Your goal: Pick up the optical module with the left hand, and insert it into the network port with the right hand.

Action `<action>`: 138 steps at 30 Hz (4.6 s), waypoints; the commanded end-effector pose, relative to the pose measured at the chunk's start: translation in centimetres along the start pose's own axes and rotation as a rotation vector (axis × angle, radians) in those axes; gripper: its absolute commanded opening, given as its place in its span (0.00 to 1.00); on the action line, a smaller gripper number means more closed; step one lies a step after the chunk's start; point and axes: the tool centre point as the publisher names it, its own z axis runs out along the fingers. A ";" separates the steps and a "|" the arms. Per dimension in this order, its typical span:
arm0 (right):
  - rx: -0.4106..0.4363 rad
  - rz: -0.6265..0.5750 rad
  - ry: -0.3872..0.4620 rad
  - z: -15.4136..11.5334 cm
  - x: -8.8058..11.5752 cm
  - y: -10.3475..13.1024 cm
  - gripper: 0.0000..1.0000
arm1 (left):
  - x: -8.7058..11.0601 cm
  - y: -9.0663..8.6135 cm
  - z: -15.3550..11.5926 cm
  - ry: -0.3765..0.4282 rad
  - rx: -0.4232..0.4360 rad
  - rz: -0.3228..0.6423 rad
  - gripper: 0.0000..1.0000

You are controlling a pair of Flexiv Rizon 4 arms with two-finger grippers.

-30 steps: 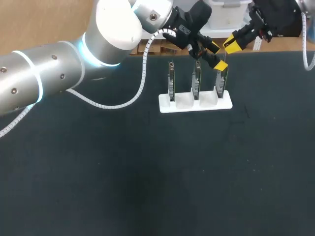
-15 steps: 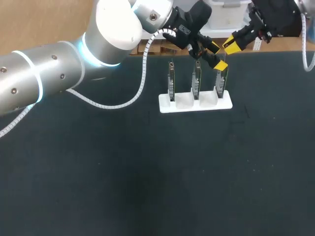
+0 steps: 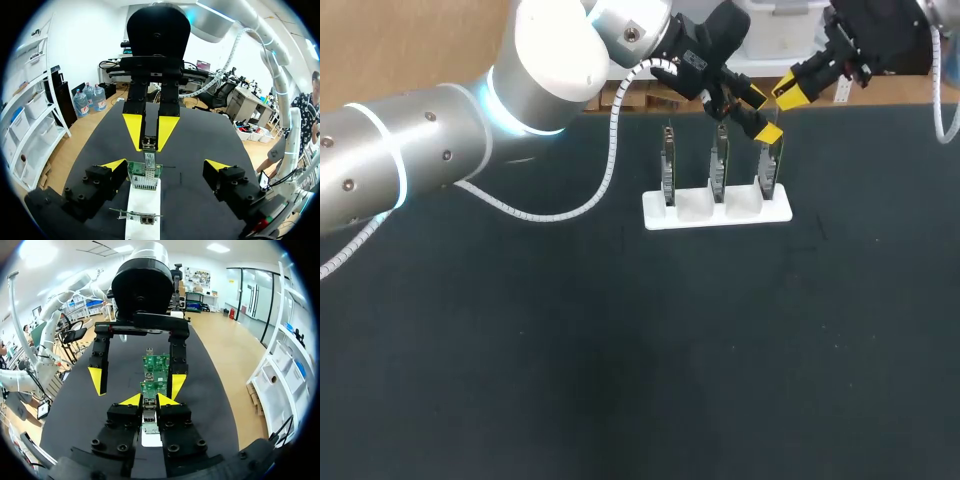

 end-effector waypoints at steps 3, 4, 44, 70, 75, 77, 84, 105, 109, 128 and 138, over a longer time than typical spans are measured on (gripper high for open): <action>0.007 0.003 -0.004 0.2 0.3 0.1 0.00 | 0.0 0.0 0.0 0.000 -0.001 0.001 1.00; 0.008 0.002 -0.005 0.1 0.3 0.1 0.00 | 0.0 0.0 0.0 0.000 -0.001 0.001 1.00; 0.013 -0.005 -0.014 -0.1 -0.2 0.2 0.00 | 0.0 0.0 0.0 0.000 -0.001 0.001 1.00; 0.013 -0.003 0.002 0.4 0.4 0.2 0.00 | 0.0 0.0 0.0 0.000 -0.001 0.001 1.00; 0.012 0.005 0.005 0.4 0.6 0.3 0.00 | 0.0 0.0 0.0 0.000 -0.001 0.001 1.00; 0.012 0.009 0.004 0.5 0.8 0.4 0.00 | 0.0 0.0 0.0 0.000 -0.001 0.001 1.00; 0.014 0.016 0.012 0.7 1.2 0.5 0.00 | 0.0 0.0 0.0 0.000 -0.001 0.001 1.00; 0.010 0.042 0.026 1.2 2.3 0.9 0.00 | 0.0 0.0 0.0 0.000 -0.001 0.001 1.00; 0.011 0.047 0.030 1.3 2.5 0.9 0.00 | 0.0 0.0 0.0 0.000 -0.001 0.001 1.00; 0.017 0.048 0.028 1.1 2.3 1.0 1.00 | 0.0 0.0 0.0 0.000 -0.001 0.001 1.00; 0.053 0.064 -0.008 -0.9 1.8 0.6 1.00 | 0.0 0.0 0.0 0.000 -0.001 0.001 1.00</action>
